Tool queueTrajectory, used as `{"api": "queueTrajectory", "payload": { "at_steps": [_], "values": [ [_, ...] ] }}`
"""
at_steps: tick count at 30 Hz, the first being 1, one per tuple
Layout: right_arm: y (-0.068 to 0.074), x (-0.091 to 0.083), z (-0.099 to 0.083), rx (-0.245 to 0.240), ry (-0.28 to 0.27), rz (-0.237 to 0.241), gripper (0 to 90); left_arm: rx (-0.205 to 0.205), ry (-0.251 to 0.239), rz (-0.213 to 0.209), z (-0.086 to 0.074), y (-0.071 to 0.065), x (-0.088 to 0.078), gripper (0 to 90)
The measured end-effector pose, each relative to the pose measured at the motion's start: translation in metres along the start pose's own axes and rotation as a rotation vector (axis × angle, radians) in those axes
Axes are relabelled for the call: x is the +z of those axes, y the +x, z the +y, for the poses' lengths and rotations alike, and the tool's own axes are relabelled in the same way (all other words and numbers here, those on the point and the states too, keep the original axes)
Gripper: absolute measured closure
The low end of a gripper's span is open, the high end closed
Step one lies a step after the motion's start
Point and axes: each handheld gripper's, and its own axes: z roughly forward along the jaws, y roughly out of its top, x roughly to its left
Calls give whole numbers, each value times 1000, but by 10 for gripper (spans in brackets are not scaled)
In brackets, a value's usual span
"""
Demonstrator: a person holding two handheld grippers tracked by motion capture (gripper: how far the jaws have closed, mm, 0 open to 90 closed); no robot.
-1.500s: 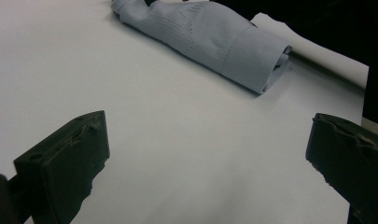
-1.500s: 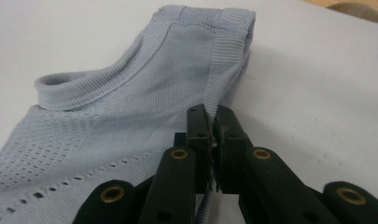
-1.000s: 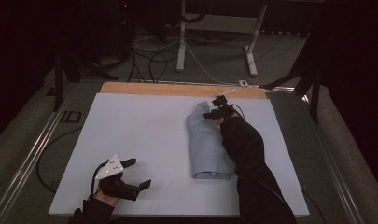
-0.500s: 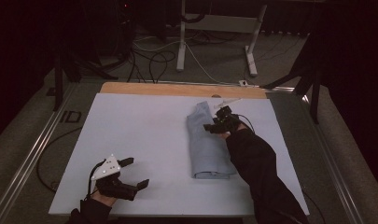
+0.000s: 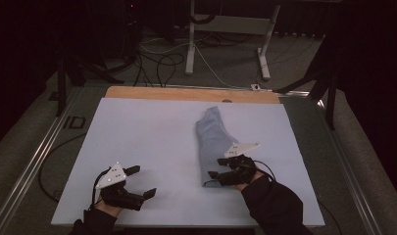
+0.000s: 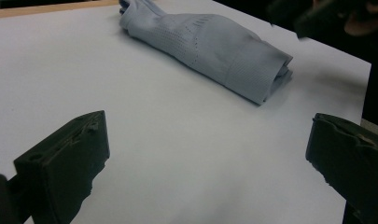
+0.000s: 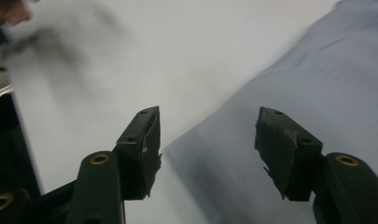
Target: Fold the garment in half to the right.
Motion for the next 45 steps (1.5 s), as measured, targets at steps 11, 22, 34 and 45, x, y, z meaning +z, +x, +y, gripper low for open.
{"api": "queueTrajectory", "payload": {
  "at_steps": [11, 22, 34, 45],
  "values": [
    [28, 26, -22, -301, 103, -175, 420, -10, 4, 0, -2, 2, 2, 2],
    [32, 37, -22, -396, 108, -241, 776, -14, 9, -2, -3, 2, 3, 2],
    [28, 42, -21, -283, 98, -65, 872, -10, 15, -3, -4, 2, 3, 2],
    [16, 54, -32, -197, 116, 51, 759, -11, 23, -9, -5, 2, 4, 2]
  ]
}}
